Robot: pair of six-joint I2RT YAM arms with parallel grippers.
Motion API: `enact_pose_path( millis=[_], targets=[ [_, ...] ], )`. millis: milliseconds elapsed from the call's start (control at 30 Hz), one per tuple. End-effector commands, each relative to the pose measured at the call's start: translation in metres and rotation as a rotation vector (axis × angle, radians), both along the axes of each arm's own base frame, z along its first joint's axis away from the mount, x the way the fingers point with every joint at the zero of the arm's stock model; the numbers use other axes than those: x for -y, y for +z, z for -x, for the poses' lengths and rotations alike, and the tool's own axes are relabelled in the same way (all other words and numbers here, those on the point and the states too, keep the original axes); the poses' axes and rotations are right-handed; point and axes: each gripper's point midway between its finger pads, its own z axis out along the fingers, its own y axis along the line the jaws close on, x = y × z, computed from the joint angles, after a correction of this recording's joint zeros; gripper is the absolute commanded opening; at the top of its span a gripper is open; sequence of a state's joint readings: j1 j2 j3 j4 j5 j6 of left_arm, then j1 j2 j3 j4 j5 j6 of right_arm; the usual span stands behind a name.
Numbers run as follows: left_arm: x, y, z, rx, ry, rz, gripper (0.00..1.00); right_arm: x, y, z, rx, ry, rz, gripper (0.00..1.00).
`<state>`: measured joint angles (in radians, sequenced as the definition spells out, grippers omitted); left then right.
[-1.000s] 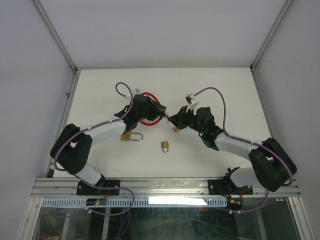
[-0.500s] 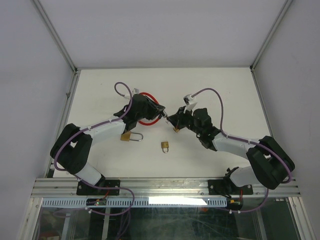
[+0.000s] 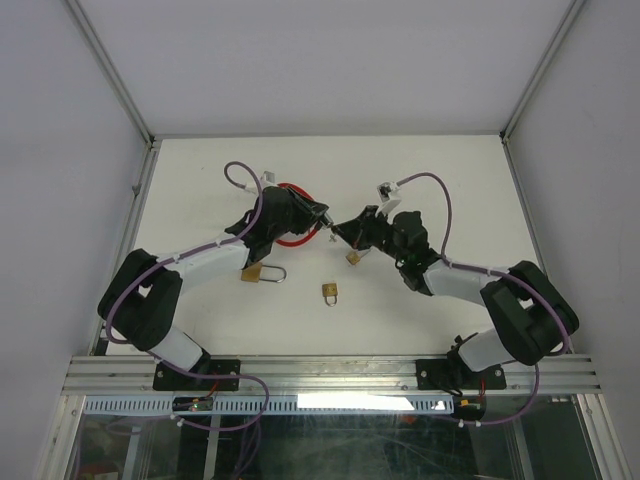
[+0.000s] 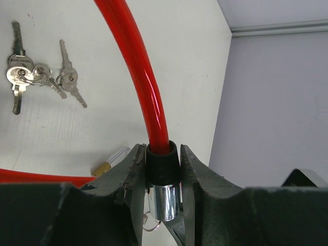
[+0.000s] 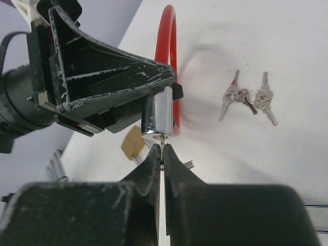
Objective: Unlock with the key
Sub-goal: Unlock the lock.
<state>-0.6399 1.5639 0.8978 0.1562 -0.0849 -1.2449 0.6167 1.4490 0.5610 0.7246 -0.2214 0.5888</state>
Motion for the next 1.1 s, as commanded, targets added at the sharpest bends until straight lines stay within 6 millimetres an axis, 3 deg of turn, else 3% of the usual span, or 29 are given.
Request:
enact_pose_path(
  millis=[0,67,100,200,467,667,833,1067],
  targets=[
    [0.047,0.071,0.060,0.145,-0.312,0.190,0.00,-0.007,0.101,-0.021,0.051,-0.007,-0.367,0.00],
    [0.044,0.076,0.060,0.187,-0.304,0.195,0.00,-0.002,0.097,-0.025,-0.055,-0.030,-0.414,0.00],
    [0.040,0.091,0.063,0.234,-0.305,0.218,0.00,0.001,0.093,-0.027,-0.105,-0.041,-0.431,0.00],
    [0.036,0.107,0.068,0.310,-0.313,0.257,0.00,0.000,0.091,-0.022,-0.199,-0.022,-0.489,0.00],
    [0.034,0.121,0.084,0.440,-0.377,0.308,0.00,-0.006,0.091,-0.013,-0.390,0.040,-0.604,0.00],
    [0.028,0.129,0.100,0.547,-0.420,0.358,0.00,-0.008,0.074,-0.013,-0.509,0.045,-0.651,0.00],
    [0.023,0.138,0.108,0.636,-0.444,0.363,0.00,-0.012,0.065,-0.010,-0.569,0.076,-0.685,0.00],
    [0.010,0.146,0.100,0.675,-0.414,0.359,0.00,-0.009,0.060,-0.009,-0.507,0.052,-0.590,0.02]
  ],
)
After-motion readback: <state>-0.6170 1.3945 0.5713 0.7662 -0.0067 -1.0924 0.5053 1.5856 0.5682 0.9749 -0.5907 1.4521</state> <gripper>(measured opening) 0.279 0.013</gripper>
